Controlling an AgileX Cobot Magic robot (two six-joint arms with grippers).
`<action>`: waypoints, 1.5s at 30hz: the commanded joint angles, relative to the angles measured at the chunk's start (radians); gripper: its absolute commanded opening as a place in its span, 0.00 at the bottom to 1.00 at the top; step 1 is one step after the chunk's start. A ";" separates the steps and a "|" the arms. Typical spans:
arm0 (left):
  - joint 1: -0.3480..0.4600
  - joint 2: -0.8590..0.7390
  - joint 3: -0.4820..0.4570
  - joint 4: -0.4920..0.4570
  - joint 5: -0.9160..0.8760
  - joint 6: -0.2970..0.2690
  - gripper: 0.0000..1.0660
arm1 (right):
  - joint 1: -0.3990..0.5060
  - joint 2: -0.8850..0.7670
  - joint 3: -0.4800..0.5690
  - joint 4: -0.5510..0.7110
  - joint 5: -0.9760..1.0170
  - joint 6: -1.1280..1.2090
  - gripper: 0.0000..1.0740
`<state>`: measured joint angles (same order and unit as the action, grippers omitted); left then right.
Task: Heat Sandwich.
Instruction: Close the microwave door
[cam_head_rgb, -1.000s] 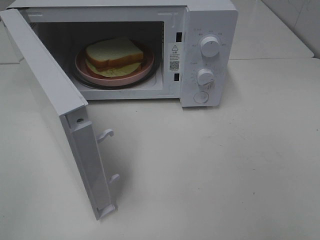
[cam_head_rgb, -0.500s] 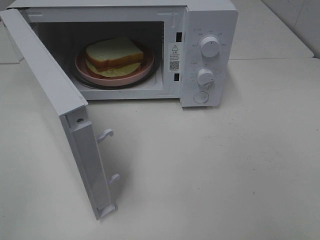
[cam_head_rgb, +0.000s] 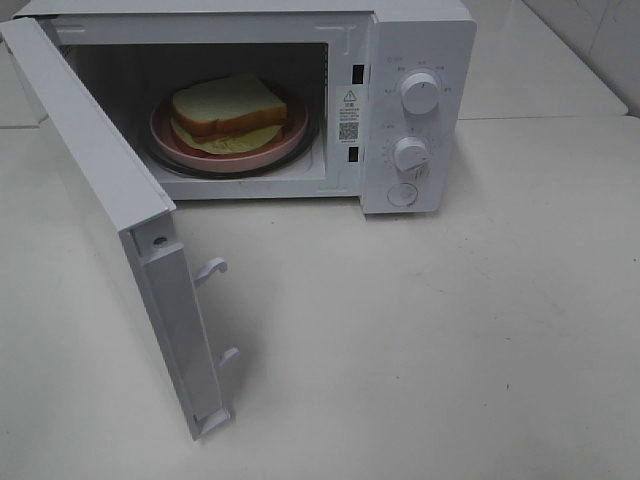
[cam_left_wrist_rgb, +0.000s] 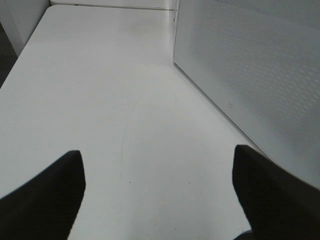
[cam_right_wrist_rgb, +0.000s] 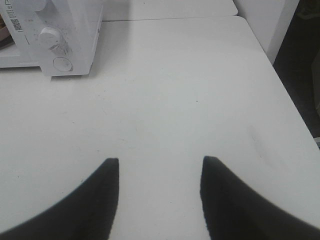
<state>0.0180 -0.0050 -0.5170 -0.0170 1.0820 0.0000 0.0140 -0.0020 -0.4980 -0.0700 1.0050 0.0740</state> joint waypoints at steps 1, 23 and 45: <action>-0.005 -0.005 0.002 -0.006 -0.014 0.000 0.72 | -0.001 -0.029 0.002 -0.005 -0.008 -0.006 0.47; -0.005 -0.005 -0.016 0.002 -0.037 0.000 0.72 | -0.001 -0.029 0.002 -0.005 -0.008 -0.009 0.47; -0.007 0.194 0.262 0.006 -0.849 0.000 0.72 | -0.001 -0.029 0.002 -0.005 -0.008 -0.009 0.47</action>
<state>0.0180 0.1890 -0.2600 0.0000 0.2790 0.0000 0.0140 -0.0020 -0.4980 -0.0700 1.0050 0.0740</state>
